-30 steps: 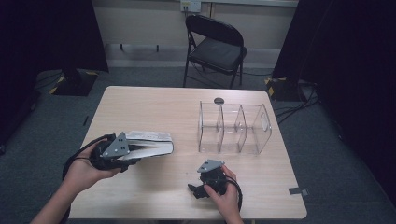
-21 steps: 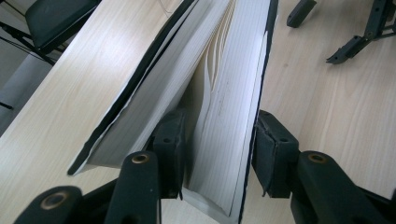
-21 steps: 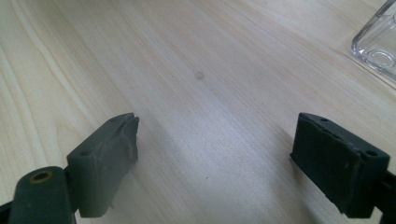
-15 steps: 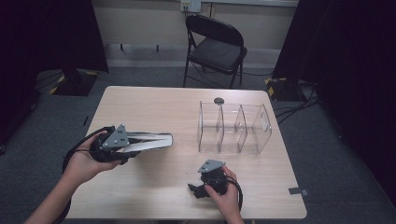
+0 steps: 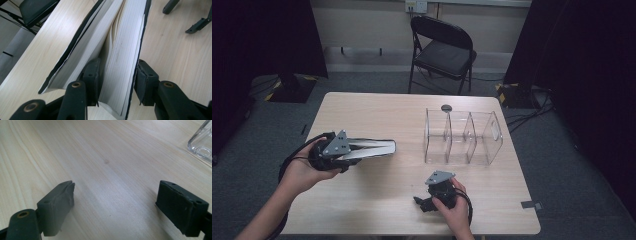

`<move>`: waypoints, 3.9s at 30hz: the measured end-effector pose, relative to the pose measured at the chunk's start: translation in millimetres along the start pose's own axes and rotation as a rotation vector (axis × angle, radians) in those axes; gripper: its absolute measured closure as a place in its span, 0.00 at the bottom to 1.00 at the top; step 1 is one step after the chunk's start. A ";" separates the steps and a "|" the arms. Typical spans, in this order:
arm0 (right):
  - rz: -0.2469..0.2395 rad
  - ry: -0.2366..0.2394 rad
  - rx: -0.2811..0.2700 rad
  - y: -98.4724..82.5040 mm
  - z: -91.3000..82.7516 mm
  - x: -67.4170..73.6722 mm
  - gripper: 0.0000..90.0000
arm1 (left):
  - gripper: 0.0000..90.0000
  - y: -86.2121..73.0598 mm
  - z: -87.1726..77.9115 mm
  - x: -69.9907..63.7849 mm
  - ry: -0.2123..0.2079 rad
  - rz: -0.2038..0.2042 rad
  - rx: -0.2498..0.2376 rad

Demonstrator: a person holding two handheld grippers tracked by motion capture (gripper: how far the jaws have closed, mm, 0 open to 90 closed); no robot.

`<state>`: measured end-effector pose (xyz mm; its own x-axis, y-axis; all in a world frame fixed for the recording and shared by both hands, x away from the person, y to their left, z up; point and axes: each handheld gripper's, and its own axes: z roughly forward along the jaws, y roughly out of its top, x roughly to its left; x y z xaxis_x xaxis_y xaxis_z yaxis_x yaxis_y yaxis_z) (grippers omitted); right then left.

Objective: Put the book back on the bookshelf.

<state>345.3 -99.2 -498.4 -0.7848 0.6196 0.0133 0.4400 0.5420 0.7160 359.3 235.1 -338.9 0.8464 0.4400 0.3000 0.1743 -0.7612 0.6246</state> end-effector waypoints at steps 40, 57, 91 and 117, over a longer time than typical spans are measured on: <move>-0.003 -0.010 -0.024 -0.6 2.7 -0.7 0.15 | 0.72 17.1 -22.3 11.9 -0.053 -0.082 0.100; -0.001 -0.011 -0.025 -0.6 3.0 -0.8 0.15 | 0.70 -6.9 -3.8 29.7 -0.021 -0.082 0.104; -0.004 -0.012 -0.026 -0.4 3.4 -1.0 0.15 | 0.76 21.0 -5.5 18.5 -0.069 -0.165 0.276; -0.020 -0.009 -0.019 1.4 5.2 -2.0 0.14 | 0.70 10.3 -23.6 5.4 -0.135 -0.129 0.176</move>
<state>349.7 -96.8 -501.0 -0.7895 0.6137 -0.0071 0.4161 0.5437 0.7289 353.8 240.9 -313.7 0.8688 0.4806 0.1196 0.3603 -0.7790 0.5131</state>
